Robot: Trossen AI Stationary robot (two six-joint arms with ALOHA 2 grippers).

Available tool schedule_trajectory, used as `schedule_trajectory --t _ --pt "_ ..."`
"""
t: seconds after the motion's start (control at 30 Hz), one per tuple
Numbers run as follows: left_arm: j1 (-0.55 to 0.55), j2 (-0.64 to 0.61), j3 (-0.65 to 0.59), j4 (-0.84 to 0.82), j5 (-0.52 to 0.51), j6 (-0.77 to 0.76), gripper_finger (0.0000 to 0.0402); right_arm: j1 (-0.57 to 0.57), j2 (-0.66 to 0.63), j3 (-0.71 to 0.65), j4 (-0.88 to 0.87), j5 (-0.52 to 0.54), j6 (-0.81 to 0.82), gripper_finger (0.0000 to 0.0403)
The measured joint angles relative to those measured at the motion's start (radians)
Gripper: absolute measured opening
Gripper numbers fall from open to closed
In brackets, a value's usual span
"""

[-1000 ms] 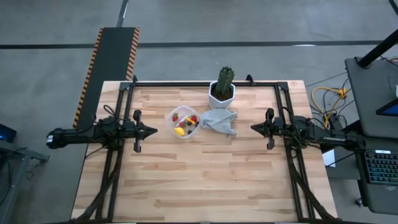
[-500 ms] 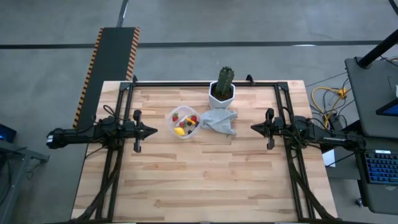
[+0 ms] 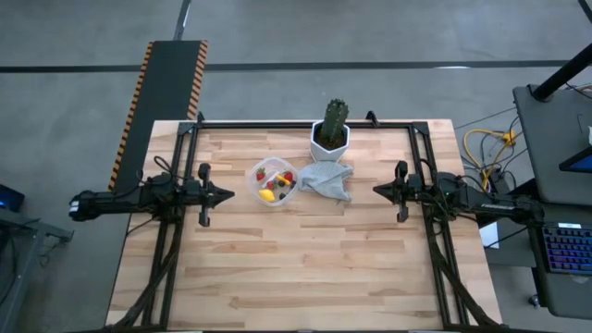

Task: Pick and placing Produce into tupperware
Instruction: Return to Home Position

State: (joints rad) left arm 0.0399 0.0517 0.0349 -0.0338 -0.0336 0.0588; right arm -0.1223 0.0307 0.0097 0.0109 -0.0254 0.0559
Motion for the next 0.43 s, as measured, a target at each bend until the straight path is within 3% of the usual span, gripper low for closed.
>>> schedule_trajectory --t 0.43 --pt "0.0 -0.001 0.0 0.0 0.0 0.0 0.0 0.0 0.0 0.0 0.0 0.0 -0.009 0.0009"
